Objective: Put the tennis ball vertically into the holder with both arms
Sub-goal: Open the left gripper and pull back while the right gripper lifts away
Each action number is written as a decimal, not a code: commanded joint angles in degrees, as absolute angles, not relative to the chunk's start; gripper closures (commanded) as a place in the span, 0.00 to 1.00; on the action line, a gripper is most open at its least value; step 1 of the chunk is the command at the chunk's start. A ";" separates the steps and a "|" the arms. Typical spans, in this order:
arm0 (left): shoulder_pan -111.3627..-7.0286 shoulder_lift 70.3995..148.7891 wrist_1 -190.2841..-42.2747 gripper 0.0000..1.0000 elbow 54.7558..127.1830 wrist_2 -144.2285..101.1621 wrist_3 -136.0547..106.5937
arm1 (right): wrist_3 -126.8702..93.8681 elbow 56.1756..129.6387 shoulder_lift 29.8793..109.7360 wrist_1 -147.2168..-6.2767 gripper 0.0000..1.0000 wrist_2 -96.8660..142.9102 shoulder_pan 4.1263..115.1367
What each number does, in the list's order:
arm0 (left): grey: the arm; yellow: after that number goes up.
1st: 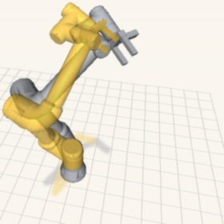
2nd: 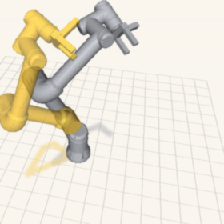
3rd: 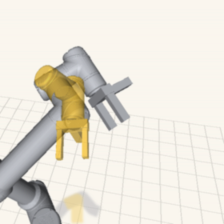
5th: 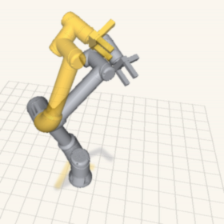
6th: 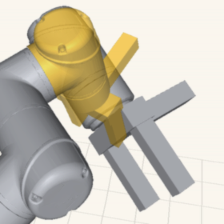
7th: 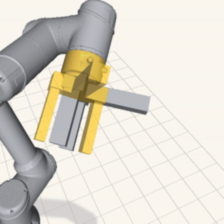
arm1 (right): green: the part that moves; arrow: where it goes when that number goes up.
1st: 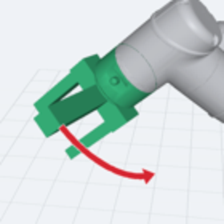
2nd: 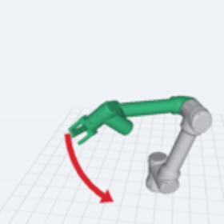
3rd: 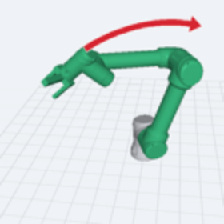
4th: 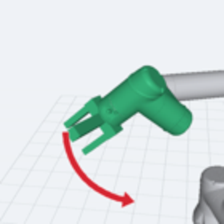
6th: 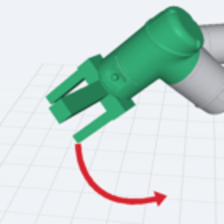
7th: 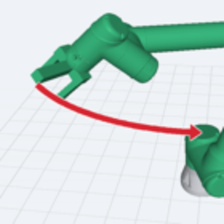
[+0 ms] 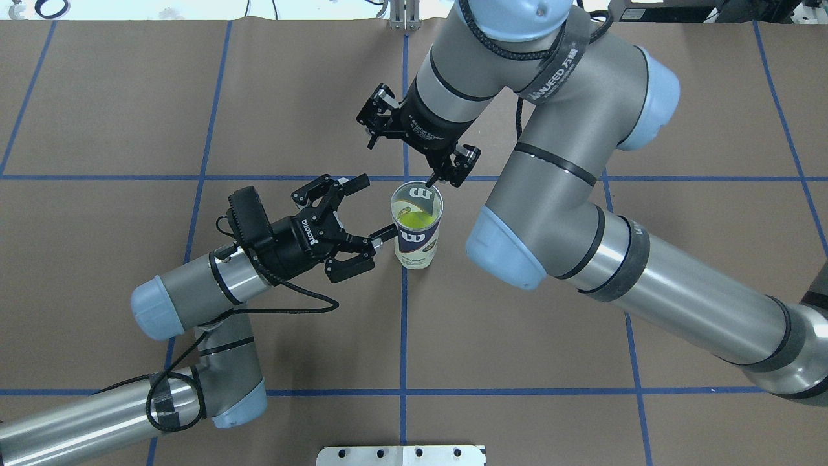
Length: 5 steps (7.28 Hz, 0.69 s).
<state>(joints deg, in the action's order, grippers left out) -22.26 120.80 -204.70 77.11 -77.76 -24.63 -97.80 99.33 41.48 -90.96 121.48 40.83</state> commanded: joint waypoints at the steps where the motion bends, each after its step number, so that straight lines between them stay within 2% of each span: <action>1: -22.93 115.42 -204.70 0.01 82.69 -75.78 -26.61 | -94.68 102.98 47.06 -90.97 0.00 123.66 44.46; 3: -28.45 110.68 -203.91 0.01 82.62 -74.36 -30.93 | -85.04 109.14 57.70 -90.97 0.00 123.92 49.11; 5: -35.91 108.38 -192.37 0.01 82.27 -74.88 -34.68 | -73.62 108.72 63.34 -90.88 0.00 123.84 53.50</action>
